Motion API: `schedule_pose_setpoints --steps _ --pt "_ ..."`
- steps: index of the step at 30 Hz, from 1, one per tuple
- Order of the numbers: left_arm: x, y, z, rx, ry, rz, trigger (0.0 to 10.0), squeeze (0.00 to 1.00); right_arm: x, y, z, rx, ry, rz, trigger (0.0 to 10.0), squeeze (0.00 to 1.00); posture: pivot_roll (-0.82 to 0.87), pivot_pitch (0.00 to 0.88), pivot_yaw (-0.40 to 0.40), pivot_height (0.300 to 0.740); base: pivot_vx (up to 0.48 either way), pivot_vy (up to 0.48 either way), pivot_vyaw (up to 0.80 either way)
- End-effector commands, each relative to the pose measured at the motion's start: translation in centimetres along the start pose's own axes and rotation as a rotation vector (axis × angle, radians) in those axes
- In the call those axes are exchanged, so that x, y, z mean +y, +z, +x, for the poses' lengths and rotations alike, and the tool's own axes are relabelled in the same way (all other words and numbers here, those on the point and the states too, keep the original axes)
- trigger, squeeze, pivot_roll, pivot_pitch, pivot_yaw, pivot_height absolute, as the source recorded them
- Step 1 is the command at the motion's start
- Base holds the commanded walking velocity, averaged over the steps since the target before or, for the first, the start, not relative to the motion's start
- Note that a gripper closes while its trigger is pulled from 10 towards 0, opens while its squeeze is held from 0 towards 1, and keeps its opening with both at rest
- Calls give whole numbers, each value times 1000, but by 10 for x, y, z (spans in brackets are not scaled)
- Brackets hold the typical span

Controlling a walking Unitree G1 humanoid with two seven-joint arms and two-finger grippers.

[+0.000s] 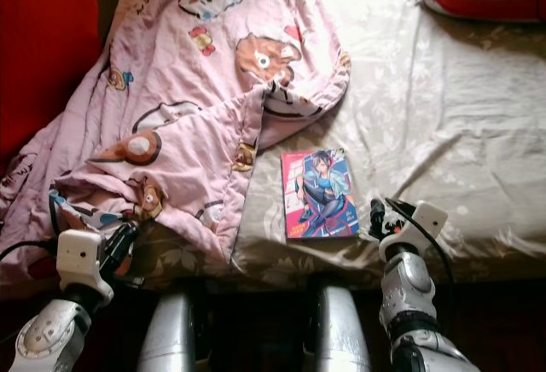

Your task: Clean up the room

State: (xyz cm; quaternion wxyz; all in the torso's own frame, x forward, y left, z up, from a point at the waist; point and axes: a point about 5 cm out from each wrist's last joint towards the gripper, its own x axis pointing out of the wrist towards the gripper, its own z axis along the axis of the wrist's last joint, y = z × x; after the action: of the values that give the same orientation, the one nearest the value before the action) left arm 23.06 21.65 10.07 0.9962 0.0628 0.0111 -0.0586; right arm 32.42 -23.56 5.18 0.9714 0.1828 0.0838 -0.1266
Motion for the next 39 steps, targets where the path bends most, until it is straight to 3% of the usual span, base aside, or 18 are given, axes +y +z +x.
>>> schedule_pose_setpoints --steps 1,2,11,21,22,23,24,25,27,28,29,30,31,36,37,38,39 --pt "2 -3 -6 27 0 -4 10000 0 -8 -6 -3 28 -44 0 10000 475 202 334 27 573 0 0 0" --pt "2 -3 -6 29 0 -5 10000 0 -8 -7 -3 33 -45 4 10000 0 202 334 27 573 0 0 0" --pt "2 -2 -10 41 3 -4 10000 0 2 -31 -8 178 13 7 10000 0 219 350 27 573 0 0 0" --pt "3 -1 -11 46 10 -1 10000 0 13 -28 -5 166 60 18 10000 0 228 349 27 573 0 0 0" --pt "3 -2 -11 48 12 0 10000 0 15 -26 -4 161 78 22 8745 0 229 348 27 573 0 0 0" --pt "3 -2 -11 49 13 0 10000 0 19 -25 -3 156 99 20 5725 0 229 348 27 573 0 0 0" --pt "3 -2 -11 49 13 0 10000 0 19 -25 -3 156 99 20 5725 0 229 348 27 573 0 0 0" --pt "3 -2 -11 49 15 1 10000 0 23 -25 -2 152 130 17 3137 0 228 349 25 573 0 0 0" --pt "4 -2 -11 50 18 0 10000 0 29 -24 -2 144 164 18 3529 0 228 349 25 573 0 0 0" --pt "4 -2 -11 50 18 0 10000 0 31 -25 -2 148 174 18 5333 0 226 349 25 573 0 0 0" --pt "4 -2 -11 51 18 0 10000 0 33 -26 -2 152 181 17 5333 0 226 349 25 573 0 0 0" --pt "3 -2 -12 51 17 -1 10000 0 34 -27 -2 156 191 13 8863 0 226 349 25 573 0 0 0" --pt "3 -2 -12 52 17 -1 10000 0 36 -28 -3 161 198 9 10000 0 226 349 25 573 0 0 0" --pt "3 -2 -11 53 15 -1 10000 0 39 -37 -7 199 221 -19 10000 0 228 348 22 573 0 0 0" --pt "3 -3 -12 53 17 -1 10000 0 38 -40 -8 208 219 -25 8314 0 229 347 21 573 0 0 0" --pt "4 -3 -12 53 17 0 10000 0 38 -40 -8 213 216 -27 8314 0 228 348 21 573 0 0 0" --pt "4 -3 -12 53 18 0 10000 0 37 -42 -9 220 208 -27 4157 0 227 347 20 573 0 0 0"
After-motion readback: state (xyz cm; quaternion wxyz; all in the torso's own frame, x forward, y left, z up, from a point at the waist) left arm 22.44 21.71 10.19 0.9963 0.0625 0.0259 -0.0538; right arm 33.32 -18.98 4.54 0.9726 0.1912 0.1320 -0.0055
